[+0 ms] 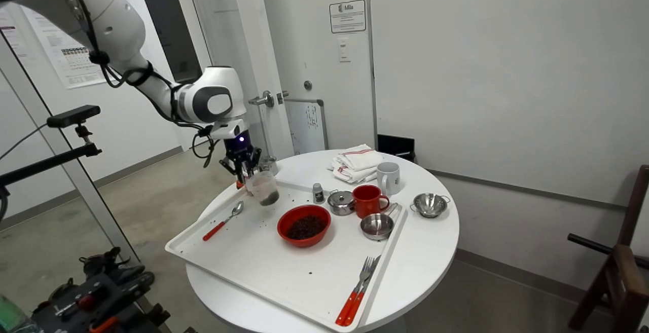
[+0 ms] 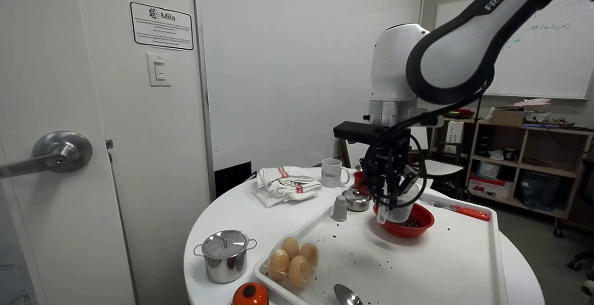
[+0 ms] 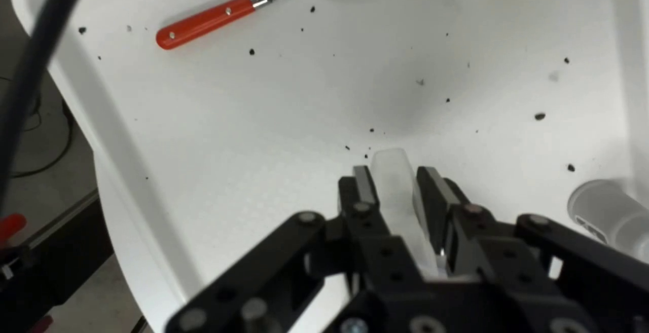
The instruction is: Pour some of the contents in the clear jar into the red bowl
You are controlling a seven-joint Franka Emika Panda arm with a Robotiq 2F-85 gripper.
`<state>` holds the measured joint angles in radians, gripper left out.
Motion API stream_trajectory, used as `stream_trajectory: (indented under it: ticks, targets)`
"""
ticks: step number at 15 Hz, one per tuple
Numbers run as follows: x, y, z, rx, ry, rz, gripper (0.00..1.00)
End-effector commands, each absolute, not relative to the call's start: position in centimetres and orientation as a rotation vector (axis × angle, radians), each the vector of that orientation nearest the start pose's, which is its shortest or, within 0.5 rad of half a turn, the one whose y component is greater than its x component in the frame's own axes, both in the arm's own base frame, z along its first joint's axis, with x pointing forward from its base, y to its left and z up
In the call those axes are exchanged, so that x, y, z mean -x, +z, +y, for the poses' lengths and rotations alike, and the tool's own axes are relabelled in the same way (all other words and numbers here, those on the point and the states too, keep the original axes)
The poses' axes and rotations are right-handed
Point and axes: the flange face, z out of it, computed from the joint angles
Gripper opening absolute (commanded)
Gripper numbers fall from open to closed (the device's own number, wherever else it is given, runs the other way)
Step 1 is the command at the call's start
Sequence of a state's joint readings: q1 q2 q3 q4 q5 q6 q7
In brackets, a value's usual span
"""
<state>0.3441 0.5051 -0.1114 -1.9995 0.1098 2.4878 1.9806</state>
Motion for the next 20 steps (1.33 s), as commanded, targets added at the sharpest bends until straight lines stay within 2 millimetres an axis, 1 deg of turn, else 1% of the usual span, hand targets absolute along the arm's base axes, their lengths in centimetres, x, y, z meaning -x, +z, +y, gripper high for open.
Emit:
stream_trajectory:
  ticks: [1,3,6,10,11,15,20]
  targets:
    - [-57.8,19.1,14.0,1.891,-0.08,2.582,0.07]
    - [-56.7,18.5,14.3,1.91,-0.046,2.618,0.07]
    - [-54.8,17.5,15.0,1.95,0.008,2.623,0.07]
    - [-53.2,15.9,15.9,1.969,0.061,2.63,0.07]
    - [-53.0,15.5,16.1,1.983,0.114,2.615,0.07]
    - [-52.5,13.4,16.9,1.932,0.268,2.628,0.07]
    - [-52.5,10.7,16.7,1.889,0.357,2.621,0.07]
